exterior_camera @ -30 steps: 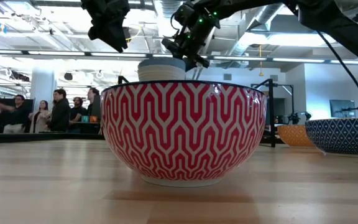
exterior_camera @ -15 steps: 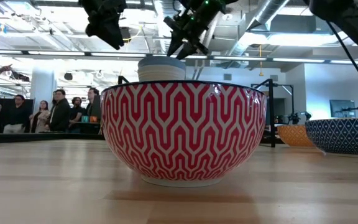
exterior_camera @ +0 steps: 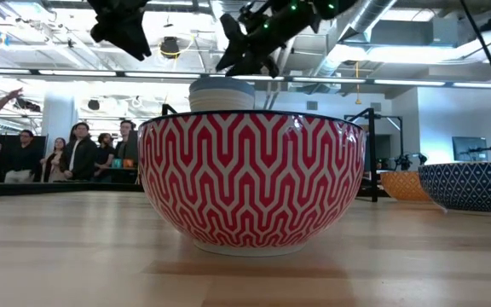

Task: Place and stack bowls onto a shelf
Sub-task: Stack the blue bowl on top of the white bowl on the shelf, then stack the green bowl on top of the blue bowl on the shelf

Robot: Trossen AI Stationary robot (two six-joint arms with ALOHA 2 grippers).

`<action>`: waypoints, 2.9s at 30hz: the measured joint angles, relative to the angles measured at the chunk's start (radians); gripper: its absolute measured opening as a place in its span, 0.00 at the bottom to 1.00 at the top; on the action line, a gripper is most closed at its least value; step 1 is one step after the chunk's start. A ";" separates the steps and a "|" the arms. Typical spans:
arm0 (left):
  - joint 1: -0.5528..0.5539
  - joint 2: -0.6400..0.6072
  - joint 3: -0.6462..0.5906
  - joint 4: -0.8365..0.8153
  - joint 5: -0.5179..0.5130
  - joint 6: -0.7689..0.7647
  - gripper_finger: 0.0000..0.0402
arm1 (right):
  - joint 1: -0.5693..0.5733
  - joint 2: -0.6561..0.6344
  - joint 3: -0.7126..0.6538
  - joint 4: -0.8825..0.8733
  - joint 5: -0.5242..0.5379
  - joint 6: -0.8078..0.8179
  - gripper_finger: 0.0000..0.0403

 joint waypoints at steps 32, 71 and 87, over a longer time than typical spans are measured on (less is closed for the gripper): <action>-0.004 -0.001 -0.005 0.001 0.014 -0.087 0.37 | -0.007 -0.163 -0.126 0.034 0.023 -0.129 0.44; -0.851 0.159 -0.157 0.037 -0.175 -0.836 0.37 | 0.439 -0.430 -0.126 -0.670 0.040 0.291 0.44; -0.997 0.152 -0.157 -0.134 -0.024 -0.603 0.37 | 0.599 -0.160 -0.128 -0.548 0.164 0.790 0.44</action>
